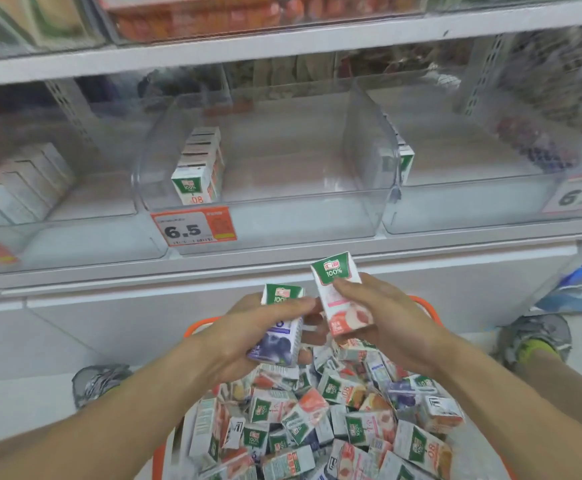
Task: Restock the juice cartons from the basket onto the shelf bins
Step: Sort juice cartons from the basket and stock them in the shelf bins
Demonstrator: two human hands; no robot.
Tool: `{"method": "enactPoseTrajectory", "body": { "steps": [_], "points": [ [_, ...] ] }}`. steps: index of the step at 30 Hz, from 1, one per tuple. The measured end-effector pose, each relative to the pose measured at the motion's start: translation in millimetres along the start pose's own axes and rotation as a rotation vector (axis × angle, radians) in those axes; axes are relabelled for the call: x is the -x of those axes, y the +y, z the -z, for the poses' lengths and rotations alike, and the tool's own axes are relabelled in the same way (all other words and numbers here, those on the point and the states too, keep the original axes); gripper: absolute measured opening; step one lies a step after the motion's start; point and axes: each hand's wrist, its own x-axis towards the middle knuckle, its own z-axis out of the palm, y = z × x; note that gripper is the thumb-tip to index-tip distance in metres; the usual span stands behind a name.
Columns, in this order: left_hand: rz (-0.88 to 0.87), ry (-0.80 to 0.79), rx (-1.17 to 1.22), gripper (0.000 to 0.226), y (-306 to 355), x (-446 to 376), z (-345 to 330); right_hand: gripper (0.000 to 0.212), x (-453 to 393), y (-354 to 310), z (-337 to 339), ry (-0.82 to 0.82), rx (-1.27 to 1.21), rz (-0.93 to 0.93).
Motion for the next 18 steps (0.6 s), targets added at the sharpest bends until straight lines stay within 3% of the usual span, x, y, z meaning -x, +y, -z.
{"method": "enactPoseTrajectory", "body": {
  "steps": [5, 9, 11, 14, 18],
  "points": [
    [-0.158, 0.038, -0.212, 0.045, 7.0, 0.8, -0.5, 0.056, -2.7, 6.5, -13.1, 0.101, -0.044, 0.051],
    [-0.196, 0.077, -0.33, 0.056, 9.8, 6.5, 5.3, 0.1, -7.7, 13.5, -23.3, 0.105, 0.134, -0.001],
    [-0.194, 0.134, -0.334, 0.065, 10.4, 6.3, 9.4, 0.083, -10.6, 12.5, -28.4, 0.09, 0.135, 0.02],
    [-0.179, 0.184, -0.325, 0.056, 15.6, 2.8, 14.6, 0.06, -11.9, 11.1, -30.0, 0.027, 0.171, -0.009],
    [-0.214, 0.171, -0.384, 0.048, 34.3, 0.1, 23.7, 0.031, -16.3, -9.1, -29.9, 0.107, 0.221, 0.109]
  ]
}}
